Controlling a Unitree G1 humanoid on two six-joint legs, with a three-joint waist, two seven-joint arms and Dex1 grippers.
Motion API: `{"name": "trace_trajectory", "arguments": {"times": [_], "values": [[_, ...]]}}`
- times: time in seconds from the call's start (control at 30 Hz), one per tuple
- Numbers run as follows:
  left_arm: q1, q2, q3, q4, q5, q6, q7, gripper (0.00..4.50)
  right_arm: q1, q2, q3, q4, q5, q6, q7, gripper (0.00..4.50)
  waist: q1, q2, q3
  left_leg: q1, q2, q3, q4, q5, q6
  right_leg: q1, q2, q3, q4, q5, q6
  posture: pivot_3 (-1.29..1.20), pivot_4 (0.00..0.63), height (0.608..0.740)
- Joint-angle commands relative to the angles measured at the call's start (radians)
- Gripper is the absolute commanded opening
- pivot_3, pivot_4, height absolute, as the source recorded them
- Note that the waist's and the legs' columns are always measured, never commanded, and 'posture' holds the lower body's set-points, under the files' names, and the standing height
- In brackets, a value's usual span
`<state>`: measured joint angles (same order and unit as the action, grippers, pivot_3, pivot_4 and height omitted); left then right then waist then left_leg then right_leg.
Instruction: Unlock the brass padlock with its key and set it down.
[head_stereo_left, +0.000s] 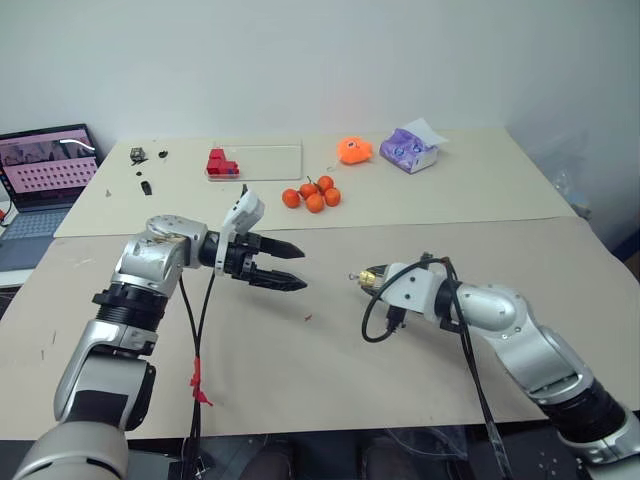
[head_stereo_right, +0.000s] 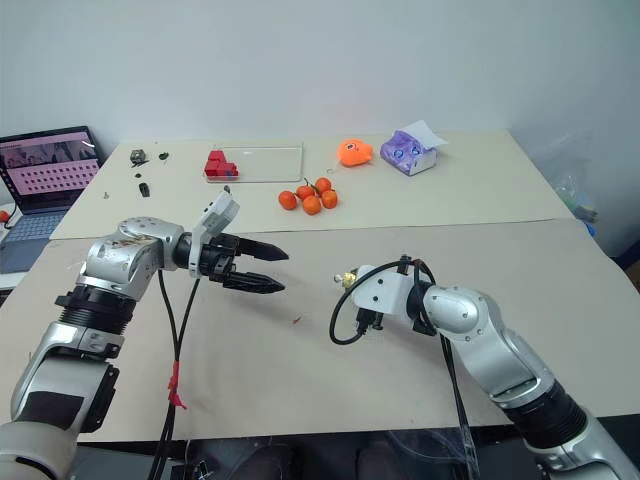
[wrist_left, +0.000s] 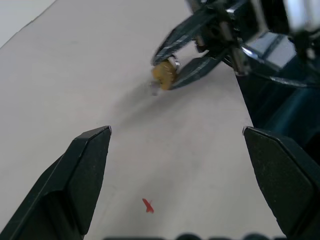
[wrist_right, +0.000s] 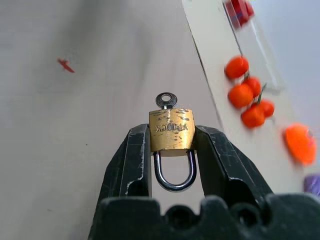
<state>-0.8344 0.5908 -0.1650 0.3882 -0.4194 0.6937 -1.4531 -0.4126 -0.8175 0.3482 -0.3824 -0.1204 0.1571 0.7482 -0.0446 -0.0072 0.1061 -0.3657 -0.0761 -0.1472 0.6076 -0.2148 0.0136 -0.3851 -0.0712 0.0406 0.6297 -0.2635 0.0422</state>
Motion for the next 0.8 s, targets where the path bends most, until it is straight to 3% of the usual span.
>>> {"name": "trace_trajectory", "arguments": {"times": [0.03,0.1,0.23,0.37,0.8], "values": [[-0.033,0.019,0.062,-0.063,-0.088,0.140,-0.003,4.50,-0.053,-0.019,-0.034,0.045,-0.023,-0.167,0.042,0.91,-0.001,0.000,0.000,0.000,0.000,0.000,0.000,0.000,0.000,0.000,0.000,0.000,0.000,0.000,0.000,0.00,0.150,0.740],[-0.005,0.039,0.045,-0.105,-0.084,0.163,0.003,4.50,-0.068,-0.021,-0.041,0.073,-0.027,-0.224,0.059,0.91,-0.002,0.000,0.000,0.000,0.001,0.000,0.000,0.000,0.000,-0.001,0.001,0.000,0.000,0.000,0.000,0.00,0.150,0.740],[0.038,0.049,0.036,-0.181,-0.098,0.221,0.037,3.40,-0.089,-0.010,-0.042,0.104,-0.041,-0.294,0.078,0.91,0.000,0.000,0.000,0.001,0.003,0.000,-0.001,-0.001,0.001,-0.001,0.001,0.001,0.000,0.000,0.000,0.00,0.150,0.740],[0.097,0.057,0.016,-0.264,-0.103,0.234,0.050,1.92,-0.094,0.016,-0.041,0.102,-0.050,-0.309,0.085,0.91,0.001,0.000,0.000,0.000,0.003,0.000,-0.001,-0.001,0.001,-0.001,0.002,0.002,0.000,0.001,-0.001,0.00,0.150,0.740],[0.092,-0.005,0.028,-0.337,-0.153,0.254,0.131,1.92,-0.074,0.064,-0.080,-0.008,-0.015,-0.220,0.111,0.91,0.009,0.000,0.000,0.000,0.003,0.000,-0.001,-0.001,0.000,-0.001,0.000,0.002,-0.001,0.002,-0.004,0.00,0.150,0.740]]}}
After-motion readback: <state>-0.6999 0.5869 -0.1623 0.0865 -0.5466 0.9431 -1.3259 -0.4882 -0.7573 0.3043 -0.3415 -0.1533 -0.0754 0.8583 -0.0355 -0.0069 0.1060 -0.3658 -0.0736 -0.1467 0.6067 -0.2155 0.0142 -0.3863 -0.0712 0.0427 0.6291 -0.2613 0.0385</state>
